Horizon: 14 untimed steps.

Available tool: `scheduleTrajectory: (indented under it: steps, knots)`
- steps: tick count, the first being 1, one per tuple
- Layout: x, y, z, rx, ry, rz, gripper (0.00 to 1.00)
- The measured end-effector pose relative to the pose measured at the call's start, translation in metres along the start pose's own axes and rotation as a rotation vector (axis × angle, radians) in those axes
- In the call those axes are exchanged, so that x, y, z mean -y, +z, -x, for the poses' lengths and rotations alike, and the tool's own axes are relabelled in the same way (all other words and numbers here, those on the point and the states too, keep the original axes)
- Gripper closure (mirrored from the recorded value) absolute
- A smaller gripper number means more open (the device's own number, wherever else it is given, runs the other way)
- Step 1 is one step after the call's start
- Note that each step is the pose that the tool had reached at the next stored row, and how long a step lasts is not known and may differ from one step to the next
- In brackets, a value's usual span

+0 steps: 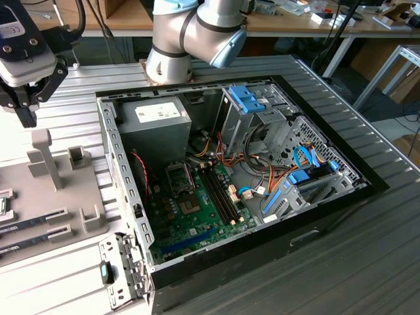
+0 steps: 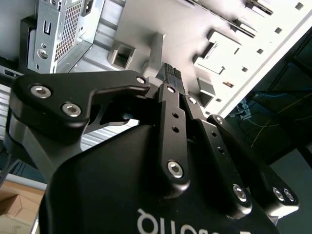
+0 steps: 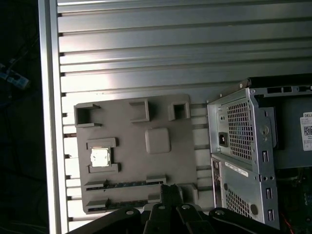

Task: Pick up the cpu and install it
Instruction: 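Reach for the cpu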

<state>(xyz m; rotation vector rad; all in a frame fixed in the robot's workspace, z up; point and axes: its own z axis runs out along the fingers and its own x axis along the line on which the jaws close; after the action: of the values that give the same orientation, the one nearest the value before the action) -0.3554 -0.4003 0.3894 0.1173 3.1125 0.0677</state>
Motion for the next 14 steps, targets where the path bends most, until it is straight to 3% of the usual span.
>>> scheduleTrajectory:
  steps: [14]
  knots:
    - [0.0003, -0.0001, -0.0046, -0.0001, 0.000, -0.0001, 0.89]
